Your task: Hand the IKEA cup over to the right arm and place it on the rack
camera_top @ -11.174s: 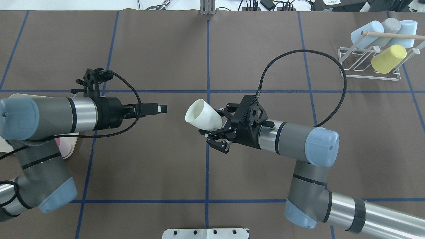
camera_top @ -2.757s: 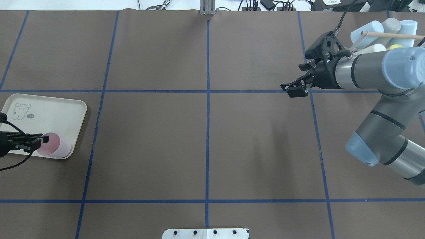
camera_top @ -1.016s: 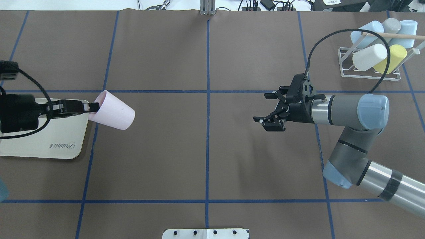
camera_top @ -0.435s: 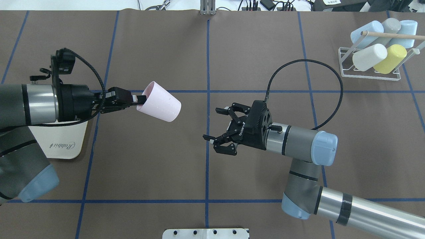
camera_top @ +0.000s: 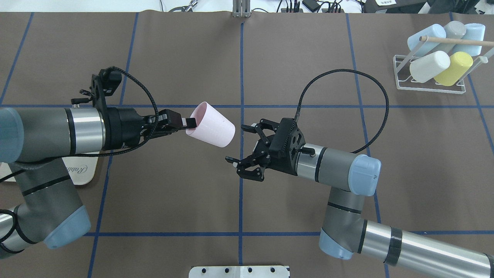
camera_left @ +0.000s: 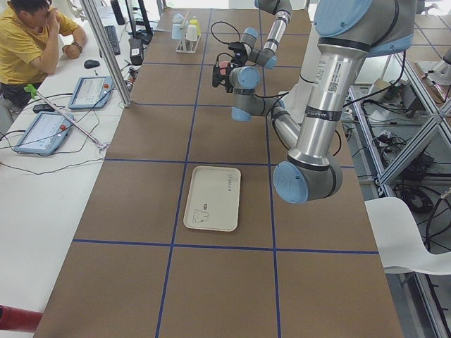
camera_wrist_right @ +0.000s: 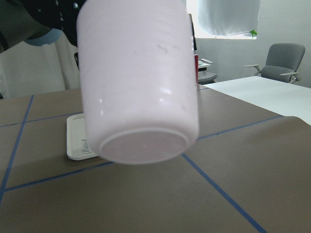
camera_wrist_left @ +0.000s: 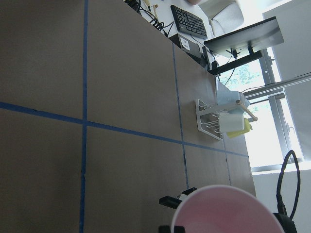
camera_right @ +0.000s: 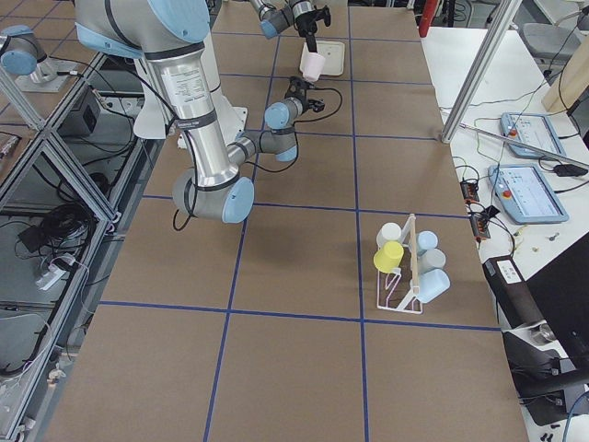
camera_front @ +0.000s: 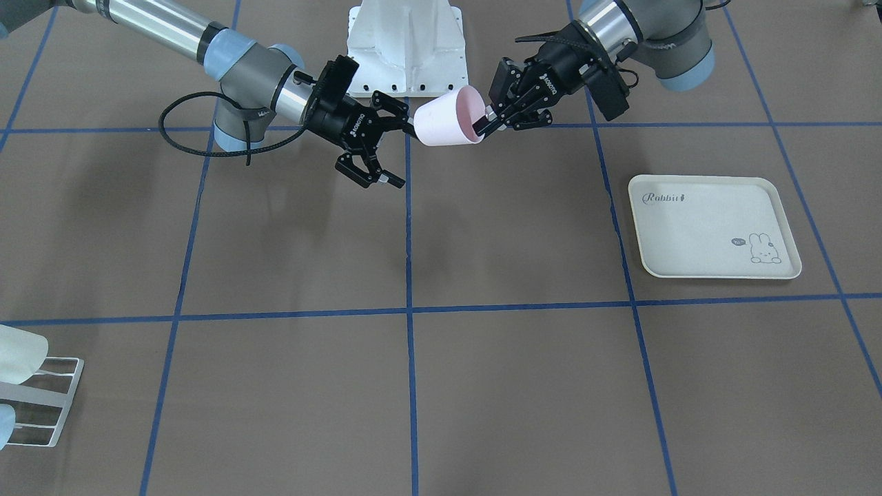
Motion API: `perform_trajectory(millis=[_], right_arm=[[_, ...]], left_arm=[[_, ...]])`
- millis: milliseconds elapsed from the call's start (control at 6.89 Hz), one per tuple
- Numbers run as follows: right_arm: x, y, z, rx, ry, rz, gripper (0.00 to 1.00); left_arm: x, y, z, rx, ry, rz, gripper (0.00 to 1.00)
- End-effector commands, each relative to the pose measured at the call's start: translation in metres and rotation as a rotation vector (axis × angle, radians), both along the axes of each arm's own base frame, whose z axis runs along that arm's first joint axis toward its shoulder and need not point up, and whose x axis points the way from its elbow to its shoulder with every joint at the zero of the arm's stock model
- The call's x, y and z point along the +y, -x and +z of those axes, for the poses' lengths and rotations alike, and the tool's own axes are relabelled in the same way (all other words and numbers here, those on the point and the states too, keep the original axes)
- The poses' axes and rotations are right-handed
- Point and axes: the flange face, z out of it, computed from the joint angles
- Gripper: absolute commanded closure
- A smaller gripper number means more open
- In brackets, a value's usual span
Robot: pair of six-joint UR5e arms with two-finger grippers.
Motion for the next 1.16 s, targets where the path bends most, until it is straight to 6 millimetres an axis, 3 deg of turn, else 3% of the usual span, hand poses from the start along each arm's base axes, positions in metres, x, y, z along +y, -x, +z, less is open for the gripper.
perform_trajectory(millis=[0,580,1016], right_arm=[[-0.001,0.002,-0.018,0.023,-0.021,0.008,0.01],[0.001,0.001,-0.02,0.019,-0.023,0.004,0.01],[0.002,-0.001,-0.022,0.013,-0.026,0.003,0.01]], left_arm=[[0.005,-0.018,0.004,-0.017,0.015,-0.001,1.0],[0.008,-0.04,0.015,-0.041,0.033,-0.013,1.0],[0.007,-0.045,0.021,-0.052,0.039,-0.01,1.0]])
